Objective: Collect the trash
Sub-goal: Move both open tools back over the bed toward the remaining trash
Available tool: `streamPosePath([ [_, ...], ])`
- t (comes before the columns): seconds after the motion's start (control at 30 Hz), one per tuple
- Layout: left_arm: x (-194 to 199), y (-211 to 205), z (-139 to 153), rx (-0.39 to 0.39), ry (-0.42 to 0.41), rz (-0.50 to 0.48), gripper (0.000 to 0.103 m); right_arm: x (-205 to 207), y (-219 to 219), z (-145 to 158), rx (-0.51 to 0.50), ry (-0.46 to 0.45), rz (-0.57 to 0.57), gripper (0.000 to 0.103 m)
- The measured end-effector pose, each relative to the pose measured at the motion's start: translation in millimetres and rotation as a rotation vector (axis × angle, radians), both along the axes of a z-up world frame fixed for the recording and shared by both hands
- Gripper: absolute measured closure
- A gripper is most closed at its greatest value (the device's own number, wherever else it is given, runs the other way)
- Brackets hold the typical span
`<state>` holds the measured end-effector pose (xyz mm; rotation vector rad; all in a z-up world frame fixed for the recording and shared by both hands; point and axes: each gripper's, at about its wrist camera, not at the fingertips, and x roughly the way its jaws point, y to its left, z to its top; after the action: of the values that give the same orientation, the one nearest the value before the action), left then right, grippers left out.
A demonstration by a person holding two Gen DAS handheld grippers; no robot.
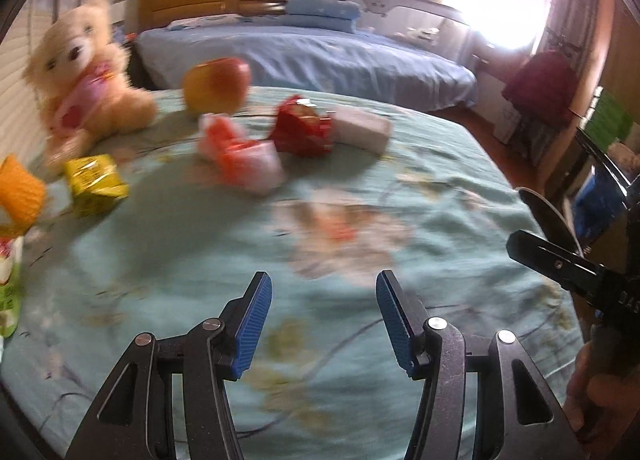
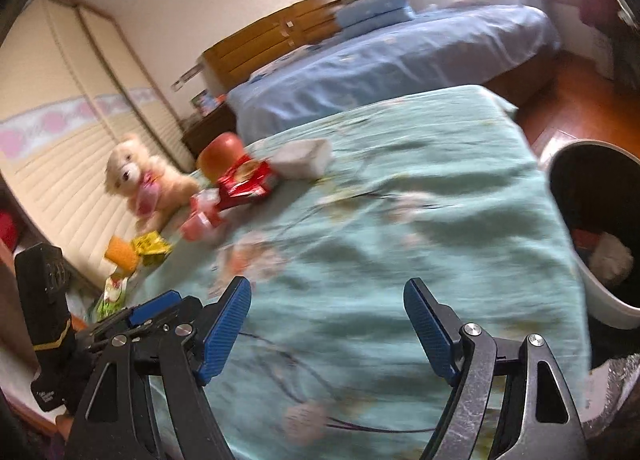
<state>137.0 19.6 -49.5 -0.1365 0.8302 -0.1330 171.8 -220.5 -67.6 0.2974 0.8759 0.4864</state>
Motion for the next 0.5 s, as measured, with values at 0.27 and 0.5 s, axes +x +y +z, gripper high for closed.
streamPosePath([
  [0.27, -9, 52, 8, 0.033, -0.001, 0.112, 0.047, 4, 51, -4, -0.022, 0.017, 0.104, 0.023],
  [0.5, -1, 91, 4, 0.049, 0.015, 0.192, 0.046, 13, 97, -6, -0.045, 0.023, 0.192, 0.023],
])
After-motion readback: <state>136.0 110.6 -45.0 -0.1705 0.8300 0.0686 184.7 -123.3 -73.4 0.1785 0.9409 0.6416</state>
